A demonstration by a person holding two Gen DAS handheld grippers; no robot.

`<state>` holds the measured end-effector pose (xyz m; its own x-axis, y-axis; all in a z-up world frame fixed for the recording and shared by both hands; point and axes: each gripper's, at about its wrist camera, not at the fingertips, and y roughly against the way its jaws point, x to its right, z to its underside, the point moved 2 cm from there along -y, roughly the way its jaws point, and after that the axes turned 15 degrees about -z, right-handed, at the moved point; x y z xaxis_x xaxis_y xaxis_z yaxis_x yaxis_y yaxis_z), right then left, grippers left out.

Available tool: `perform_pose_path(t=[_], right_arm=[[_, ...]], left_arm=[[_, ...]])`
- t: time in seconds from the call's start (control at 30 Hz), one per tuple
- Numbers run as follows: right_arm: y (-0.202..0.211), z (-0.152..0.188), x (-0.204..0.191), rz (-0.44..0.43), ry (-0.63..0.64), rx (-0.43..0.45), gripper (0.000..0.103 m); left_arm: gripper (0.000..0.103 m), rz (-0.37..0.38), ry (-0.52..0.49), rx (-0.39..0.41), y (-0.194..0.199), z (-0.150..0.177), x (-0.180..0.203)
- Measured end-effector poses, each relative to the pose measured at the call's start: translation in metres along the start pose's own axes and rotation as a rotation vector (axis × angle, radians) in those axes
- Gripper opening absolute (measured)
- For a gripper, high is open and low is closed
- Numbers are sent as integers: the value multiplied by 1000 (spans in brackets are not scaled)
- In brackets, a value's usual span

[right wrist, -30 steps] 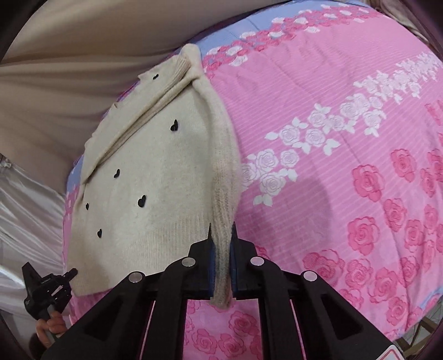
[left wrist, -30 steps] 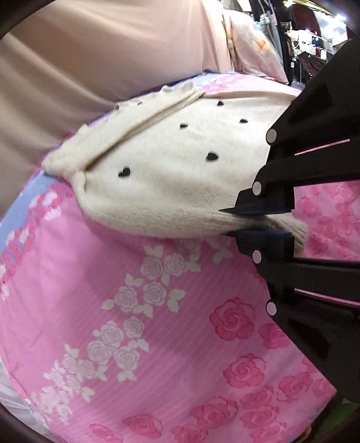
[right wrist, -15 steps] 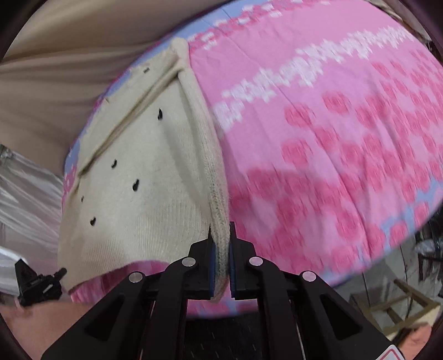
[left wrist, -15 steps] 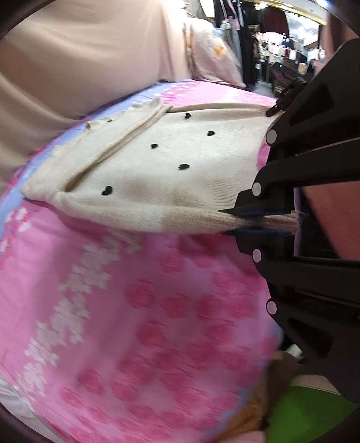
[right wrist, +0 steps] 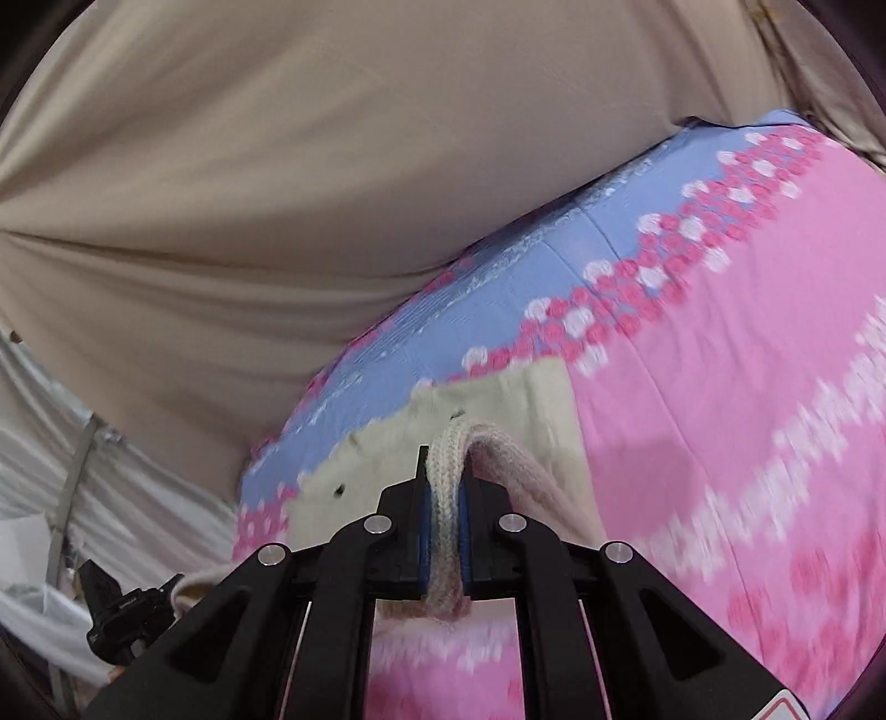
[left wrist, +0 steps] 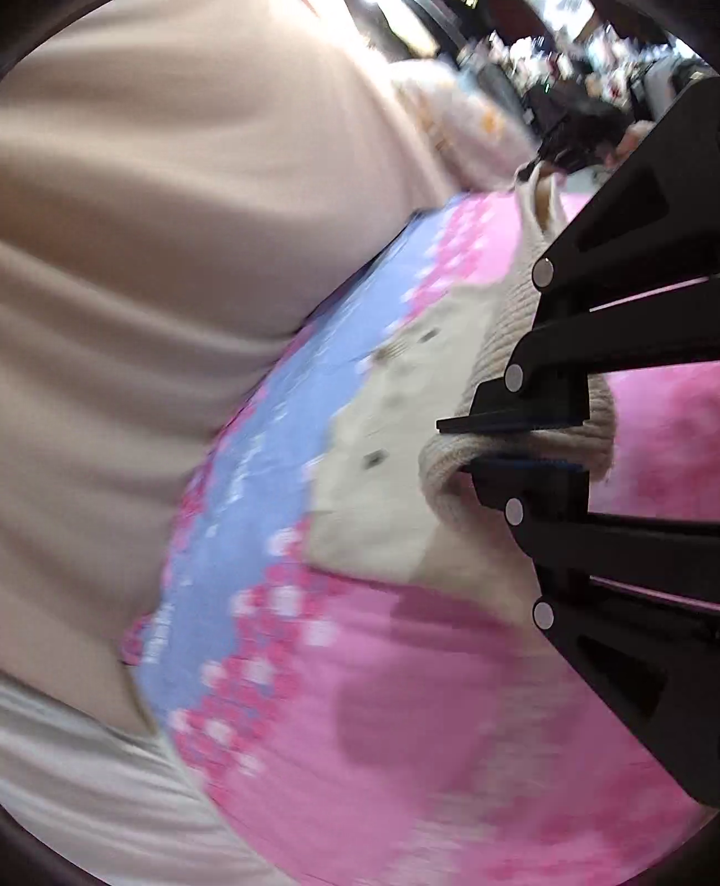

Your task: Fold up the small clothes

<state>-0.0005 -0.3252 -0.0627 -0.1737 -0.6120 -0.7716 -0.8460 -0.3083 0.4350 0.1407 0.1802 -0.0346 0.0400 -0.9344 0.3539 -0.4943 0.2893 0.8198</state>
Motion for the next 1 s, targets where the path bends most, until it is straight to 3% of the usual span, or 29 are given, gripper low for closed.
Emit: perform_pose_path(t=[0.1,0.27,0.37,0.43,0.47,0.5,0.57,0.6,0.63,0.67,0.73,0.83,0.9,0.93,0.97,1.0], right_arm=[[-52,-19,29,28,-46,-24,7],[-122,-26,81,84,-137,-106,11],[-141,-28,96,144,-159,-164,16],[-139,-33,95,133,-145,-169,19],[-134,-36,90,122,-123,-153,26],[-122,-39,83,122,-85,-117,31],[-96,-42,71,139,-21,-36,63],[-89,-42,68,139,5,-20,65],[-85,-40,65,138,33,-24,65],[-85,-35,63,145,71,-54,65],[-95,-23,65,174,126,-129,65],[-123,-4,68,223,193,-220,65],[-142,4,70,249,221,-259,60],[-149,6,71,244,218,-276,38],[-153,6,71,247,211,-288,8],[-153,4,68,231,205,-274,9]], left_arm=[[6,-50,35,-9,-60,-38,10],[6,-191,33,-52,-144,-62,23],[11,-258,86,-135,-186,-63,12],[12,-261,136,-166,-197,-62,3],[12,-236,170,-162,-195,-62,-1],[16,-222,175,-150,-190,-61,-3],[40,-230,153,-92,-173,-61,-4],[60,-253,128,-35,-158,-59,-4],[69,-264,99,14,-147,-56,-4],[71,-257,52,55,-139,-54,-2],[73,-243,-56,58,-140,-51,5],[73,-320,-213,11,-165,-44,17],[70,-372,-249,-40,-189,-45,19],[53,-379,-240,-58,-196,-45,20],[42,-349,-218,-85,-202,-47,18],[18,-315,-194,-97,-205,-49,17]])
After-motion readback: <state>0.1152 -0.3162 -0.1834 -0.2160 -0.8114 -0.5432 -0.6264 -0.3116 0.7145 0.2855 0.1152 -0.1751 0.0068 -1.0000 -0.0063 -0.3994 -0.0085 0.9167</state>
